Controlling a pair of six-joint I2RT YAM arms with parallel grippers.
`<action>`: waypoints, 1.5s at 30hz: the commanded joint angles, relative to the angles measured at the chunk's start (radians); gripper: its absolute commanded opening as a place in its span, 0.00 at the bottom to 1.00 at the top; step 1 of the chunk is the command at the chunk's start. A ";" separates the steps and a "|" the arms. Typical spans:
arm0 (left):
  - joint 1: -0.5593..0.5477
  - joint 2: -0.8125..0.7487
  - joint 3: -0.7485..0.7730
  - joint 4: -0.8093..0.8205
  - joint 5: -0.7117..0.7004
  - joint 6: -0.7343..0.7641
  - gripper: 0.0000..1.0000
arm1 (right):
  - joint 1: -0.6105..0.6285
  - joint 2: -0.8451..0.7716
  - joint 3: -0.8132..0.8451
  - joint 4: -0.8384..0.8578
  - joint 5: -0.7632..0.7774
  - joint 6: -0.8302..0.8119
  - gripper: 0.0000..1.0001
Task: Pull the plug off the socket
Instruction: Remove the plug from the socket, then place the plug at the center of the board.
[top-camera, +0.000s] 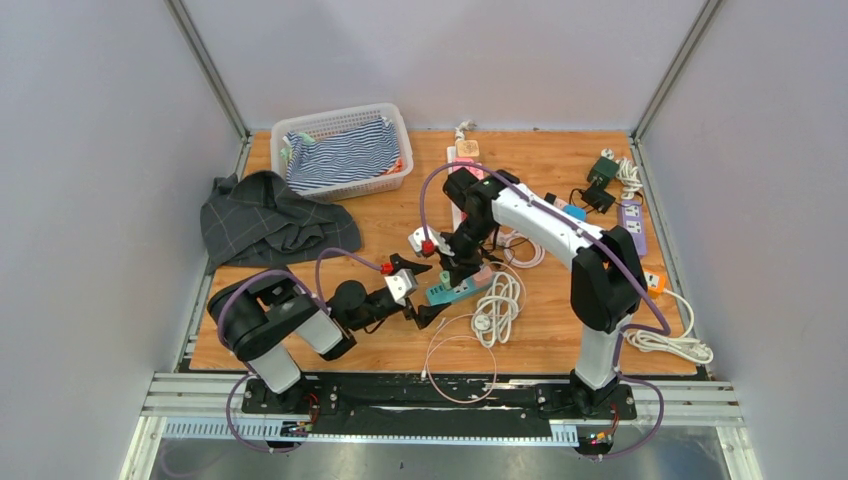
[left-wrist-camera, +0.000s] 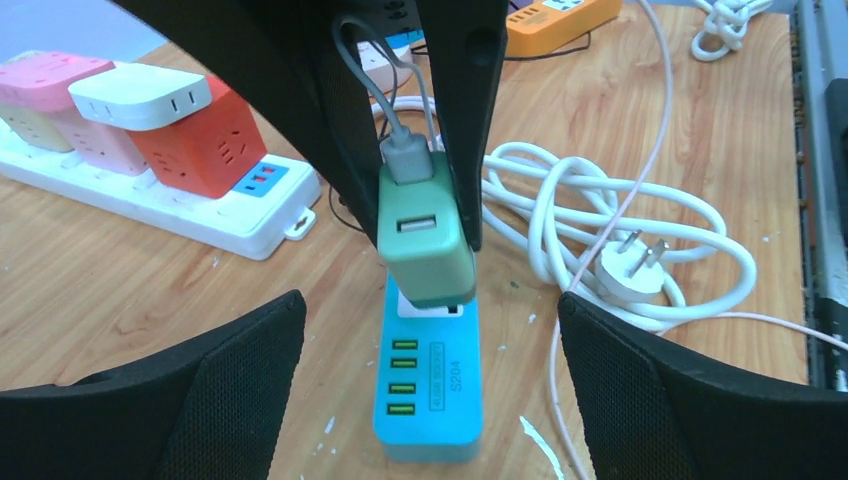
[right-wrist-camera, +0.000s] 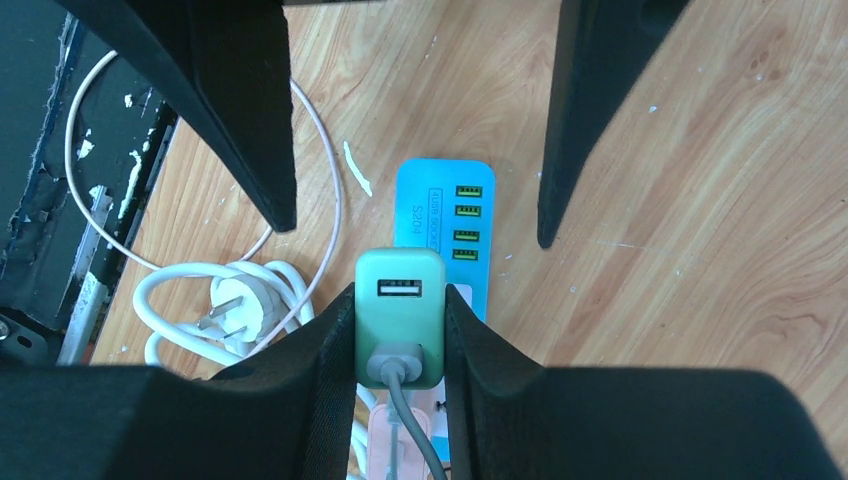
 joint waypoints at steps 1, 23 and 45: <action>0.003 -0.058 -0.053 0.005 -0.016 -0.050 0.99 | -0.020 -0.051 0.036 -0.039 -0.019 0.029 0.00; 0.107 -1.111 0.038 -1.126 -0.171 -0.409 1.00 | -0.056 -0.142 0.051 0.154 -0.241 0.348 0.00; 0.112 -1.316 0.158 -1.436 -0.274 -0.431 1.00 | -0.021 0.122 0.116 0.890 -0.038 1.256 0.00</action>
